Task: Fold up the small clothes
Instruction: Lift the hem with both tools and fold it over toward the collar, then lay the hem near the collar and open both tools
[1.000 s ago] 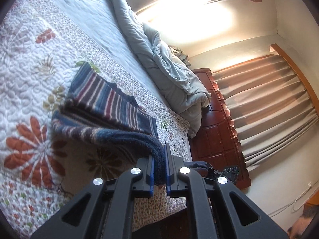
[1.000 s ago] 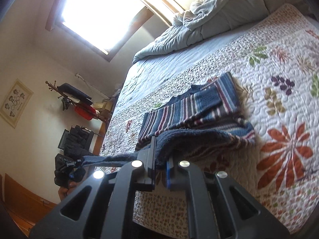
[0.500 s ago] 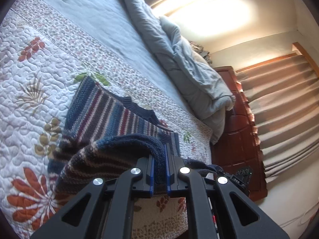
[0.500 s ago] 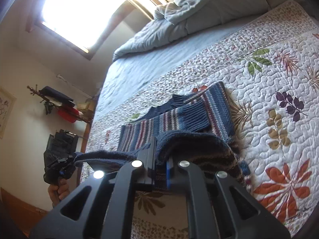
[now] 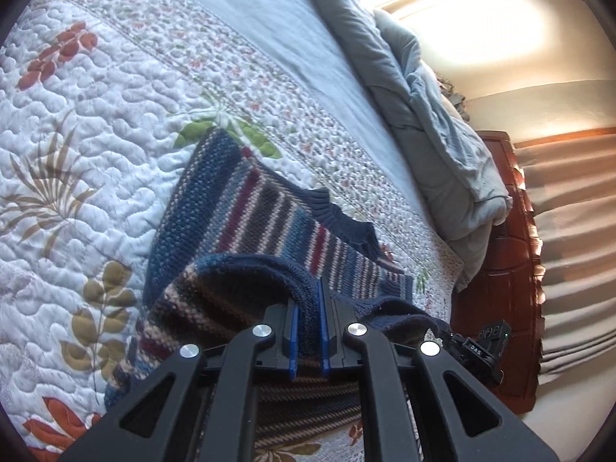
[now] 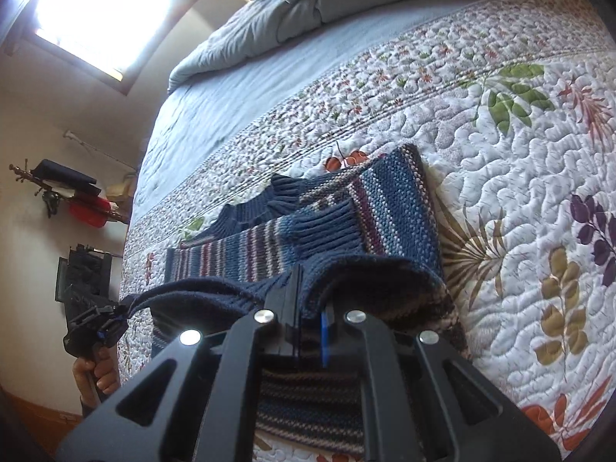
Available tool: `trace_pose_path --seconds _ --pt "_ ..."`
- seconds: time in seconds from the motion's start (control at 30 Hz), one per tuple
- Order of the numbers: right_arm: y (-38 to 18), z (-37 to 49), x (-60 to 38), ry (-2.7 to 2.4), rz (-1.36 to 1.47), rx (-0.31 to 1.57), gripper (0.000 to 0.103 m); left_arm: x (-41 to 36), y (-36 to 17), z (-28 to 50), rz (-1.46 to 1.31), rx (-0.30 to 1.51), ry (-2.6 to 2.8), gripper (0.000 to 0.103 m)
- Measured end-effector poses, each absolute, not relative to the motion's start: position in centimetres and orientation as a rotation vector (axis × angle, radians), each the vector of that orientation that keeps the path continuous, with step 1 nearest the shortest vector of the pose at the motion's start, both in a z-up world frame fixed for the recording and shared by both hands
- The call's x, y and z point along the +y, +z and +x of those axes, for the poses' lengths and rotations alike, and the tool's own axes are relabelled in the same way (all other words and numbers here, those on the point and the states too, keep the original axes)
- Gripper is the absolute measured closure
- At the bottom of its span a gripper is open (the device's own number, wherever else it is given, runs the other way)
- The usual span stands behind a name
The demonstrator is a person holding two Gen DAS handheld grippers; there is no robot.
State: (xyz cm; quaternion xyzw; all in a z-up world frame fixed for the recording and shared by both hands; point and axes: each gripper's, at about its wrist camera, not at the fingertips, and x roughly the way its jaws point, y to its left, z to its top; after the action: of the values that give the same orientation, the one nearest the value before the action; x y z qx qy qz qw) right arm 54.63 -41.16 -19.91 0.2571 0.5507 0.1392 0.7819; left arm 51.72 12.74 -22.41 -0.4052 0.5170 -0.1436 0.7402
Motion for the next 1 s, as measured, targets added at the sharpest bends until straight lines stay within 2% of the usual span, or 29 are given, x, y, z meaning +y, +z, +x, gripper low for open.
trace_pose_path --seconds 0.23,0.3,0.37,0.43,0.47,0.53,0.73,0.83,1.0 --pt "-23.1 56.2 -41.2 0.299 0.583 1.227 0.096 12.4 -24.5 53.0 -0.874 1.172 -0.300 0.094" --pt "-23.8 56.6 -41.3 0.305 0.606 1.238 0.092 12.3 -25.2 53.3 -0.888 1.182 -0.292 0.093" --pt "-24.4 57.0 -41.4 0.312 0.632 1.242 0.078 12.4 -25.8 53.4 -0.911 1.183 -0.286 0.080" --pt "-24.0 57.3 -41.7 0.319 0.644 1.234 0.069 12.5 -25.5 53.4 -0.915 1.160 -0.291 0.074" --pt "-23.5 57.2 -41.6 0.329 0.640 1.226 0.060 12.6 -25.1 53.3 -0.916 1.142 -0.297 0.073" --pt "-22.1 57.1 -41.6 0.362 0.604 1.201 0.053 12.8 -23.6 53.0 -0.894 1.093 -0.315 0.067" --pt "-20.0 57.3 -42.4 0.421 0.527 1.181 0.053 13.0 -20.5 53.4 -0.711 1.038 -0.345 0.057" --pt "-20.5 57.8 -42.3 0.445 0.495 1.200 0.047 12.5 -21.1 54.7 -0.594 1.079 -0.348 0.053" --pt "-22.4 58.7 -42.4 0.445 0.506 1.229 0.046 12.2 -24.1 57.4 -0.545 1.166 -0.343 0.052"
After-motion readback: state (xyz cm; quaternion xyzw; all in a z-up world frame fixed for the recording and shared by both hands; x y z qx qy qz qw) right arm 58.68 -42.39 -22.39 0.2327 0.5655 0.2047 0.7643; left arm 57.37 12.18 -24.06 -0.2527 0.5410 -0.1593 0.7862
